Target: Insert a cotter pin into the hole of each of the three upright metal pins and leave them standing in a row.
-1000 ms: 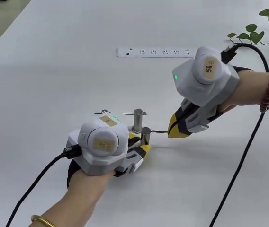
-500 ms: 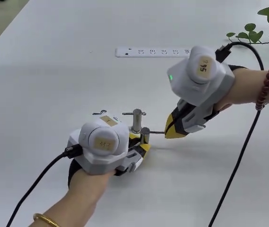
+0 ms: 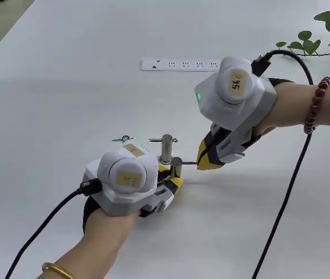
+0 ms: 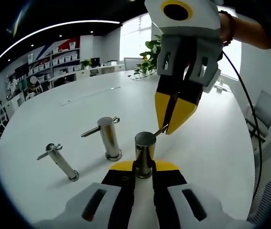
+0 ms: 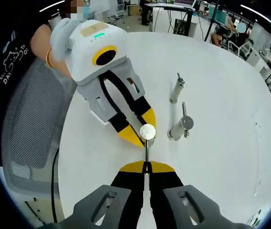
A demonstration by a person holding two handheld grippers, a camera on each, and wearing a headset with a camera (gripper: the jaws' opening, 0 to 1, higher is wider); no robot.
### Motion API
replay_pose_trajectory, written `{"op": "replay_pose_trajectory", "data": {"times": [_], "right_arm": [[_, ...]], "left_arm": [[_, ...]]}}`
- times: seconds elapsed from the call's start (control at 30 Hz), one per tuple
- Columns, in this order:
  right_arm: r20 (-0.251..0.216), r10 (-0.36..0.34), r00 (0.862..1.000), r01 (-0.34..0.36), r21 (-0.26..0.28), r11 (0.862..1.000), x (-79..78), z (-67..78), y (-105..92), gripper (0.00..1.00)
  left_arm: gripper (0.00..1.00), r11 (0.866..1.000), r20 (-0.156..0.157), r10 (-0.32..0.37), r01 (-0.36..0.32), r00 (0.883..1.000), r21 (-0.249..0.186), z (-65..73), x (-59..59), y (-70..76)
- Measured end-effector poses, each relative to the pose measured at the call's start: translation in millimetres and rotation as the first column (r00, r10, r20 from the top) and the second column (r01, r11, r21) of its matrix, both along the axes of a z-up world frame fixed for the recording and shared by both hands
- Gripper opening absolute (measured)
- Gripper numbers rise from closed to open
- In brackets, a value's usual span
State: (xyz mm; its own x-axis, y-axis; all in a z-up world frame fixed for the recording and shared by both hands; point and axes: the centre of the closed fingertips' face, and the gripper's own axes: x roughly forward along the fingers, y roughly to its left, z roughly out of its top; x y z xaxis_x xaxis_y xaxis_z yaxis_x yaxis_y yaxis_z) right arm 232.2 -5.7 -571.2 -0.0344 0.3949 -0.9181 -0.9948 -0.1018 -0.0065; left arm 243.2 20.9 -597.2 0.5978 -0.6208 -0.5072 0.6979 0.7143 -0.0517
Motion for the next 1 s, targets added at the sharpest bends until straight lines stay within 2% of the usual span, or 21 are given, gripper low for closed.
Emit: {"op": "replay_pose_trajectory", "data": {"times": [0.6, 0.67, 0.83, 0.9, 1.0], "right_arm": [[-0.003, -0.004, 1.000, 0.004, 0.025, 1.000, -0.8, 3.2, 20.1, 0.00], [-0.011, -0.021, 1.000, 0.021, 0.038, 0.999, -1.2, 3.5, 22.7, 0.00], [-0.018, -0.050, 0.999, 0.051, 0.050, 0.997, -1.5, 4.9, 25.0, 0.00], [-0.046, -0.108, 0.993, 0.111, 0.060, 0.992, -1.7, 4.8, 24.5, 0.00], [-0.039, -0.117, 0.992, 0.119, 0.057, 0.991, -1.6, 4.7, 21.4, 0.11]], "left_arm": [[0.10, 1.000, -0.016, 0.013, -0.013, 1.000, -0.018, -3.1, 2.4, -0.2], [0.11, 0.999, -0.030, 0.019, -0.020, 0.999, -0.034, -4.3, 3.1, 0.3], [0.11, 0.999, -0.029, 0.020, -0.021, 0.999, -0.036, -4.9, 2.4, 0.0], [0.11, 0.999, -0.031, 0.019, -0.020, 0.999, -0.035, -5.4, 2.4, -0.1], [0.11, 0.999, -0.030, 0.017, -0.018, 0.999, -0.030, -5.9, 2.4, -0.3]]}}
